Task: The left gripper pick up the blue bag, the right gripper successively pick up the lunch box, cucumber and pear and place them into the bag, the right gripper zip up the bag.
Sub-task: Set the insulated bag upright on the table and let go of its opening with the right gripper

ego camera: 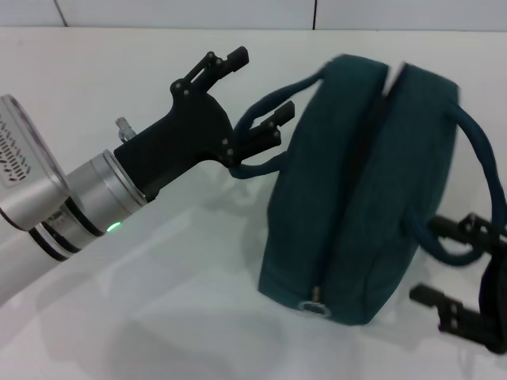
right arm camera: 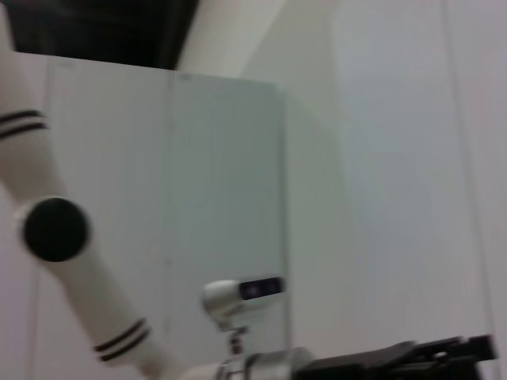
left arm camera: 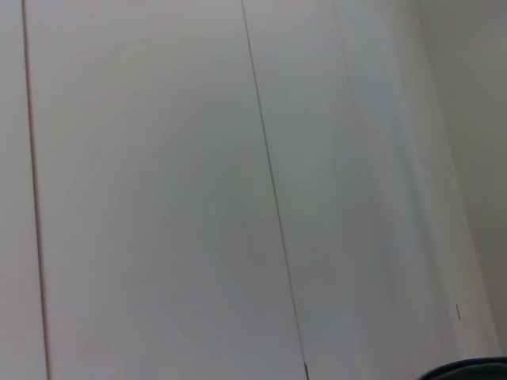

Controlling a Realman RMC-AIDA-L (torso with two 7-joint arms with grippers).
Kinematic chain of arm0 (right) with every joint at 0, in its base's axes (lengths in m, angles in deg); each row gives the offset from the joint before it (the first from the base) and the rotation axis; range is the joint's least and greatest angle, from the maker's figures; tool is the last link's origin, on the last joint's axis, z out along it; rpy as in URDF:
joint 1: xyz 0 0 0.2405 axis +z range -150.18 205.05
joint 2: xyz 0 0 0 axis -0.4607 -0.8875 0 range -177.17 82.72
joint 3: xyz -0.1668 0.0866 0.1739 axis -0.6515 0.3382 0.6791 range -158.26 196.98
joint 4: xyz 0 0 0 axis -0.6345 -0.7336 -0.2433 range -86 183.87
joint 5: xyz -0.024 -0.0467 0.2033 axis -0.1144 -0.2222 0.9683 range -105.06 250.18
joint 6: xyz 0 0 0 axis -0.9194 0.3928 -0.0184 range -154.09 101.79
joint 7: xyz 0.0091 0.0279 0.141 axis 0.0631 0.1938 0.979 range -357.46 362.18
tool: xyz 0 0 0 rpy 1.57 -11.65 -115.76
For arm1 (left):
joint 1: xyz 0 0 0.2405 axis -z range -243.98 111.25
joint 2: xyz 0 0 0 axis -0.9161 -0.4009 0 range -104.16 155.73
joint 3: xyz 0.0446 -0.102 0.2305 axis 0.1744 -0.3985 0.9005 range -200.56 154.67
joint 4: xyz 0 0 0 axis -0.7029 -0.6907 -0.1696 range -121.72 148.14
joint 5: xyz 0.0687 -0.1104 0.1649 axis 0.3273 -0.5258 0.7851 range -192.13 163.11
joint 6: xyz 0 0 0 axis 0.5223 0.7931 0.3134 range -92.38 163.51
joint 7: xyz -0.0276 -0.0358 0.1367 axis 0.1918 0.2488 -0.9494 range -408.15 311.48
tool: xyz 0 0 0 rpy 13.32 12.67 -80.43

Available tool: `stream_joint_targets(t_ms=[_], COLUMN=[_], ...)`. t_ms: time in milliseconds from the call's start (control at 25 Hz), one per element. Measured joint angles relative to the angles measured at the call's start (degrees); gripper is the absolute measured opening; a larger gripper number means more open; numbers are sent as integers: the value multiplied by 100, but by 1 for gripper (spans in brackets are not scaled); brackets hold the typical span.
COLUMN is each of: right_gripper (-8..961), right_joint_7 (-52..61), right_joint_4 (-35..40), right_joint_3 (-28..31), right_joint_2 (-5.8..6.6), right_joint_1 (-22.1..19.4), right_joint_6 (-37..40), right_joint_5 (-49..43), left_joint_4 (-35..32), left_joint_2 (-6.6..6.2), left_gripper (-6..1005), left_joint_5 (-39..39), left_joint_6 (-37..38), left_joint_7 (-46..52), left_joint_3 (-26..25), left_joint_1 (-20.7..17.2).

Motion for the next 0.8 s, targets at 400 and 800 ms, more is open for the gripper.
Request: stream_joint_targets(t_ms=[400, 800], right_gripper=[676, 676], right_joint_7=[128, 900], right_joint_4=[-5, 6], right_joint_3=[1071, 1415], right_joint_2=[-87, 100], right_joint_1=[-199, -403], right_joint_6=[-302, -72], right_joint_5=[-115, -160], left_joint_4=[-18, 14], left_joint_2=[0, -6], left_gripper=[896, 895], left_joint_5=[1, 0], left_joint_6=[0, -20], left_joint_7=[-3, -9], left_joint_3=[1, 0], left_joint_1=[-17, -5])
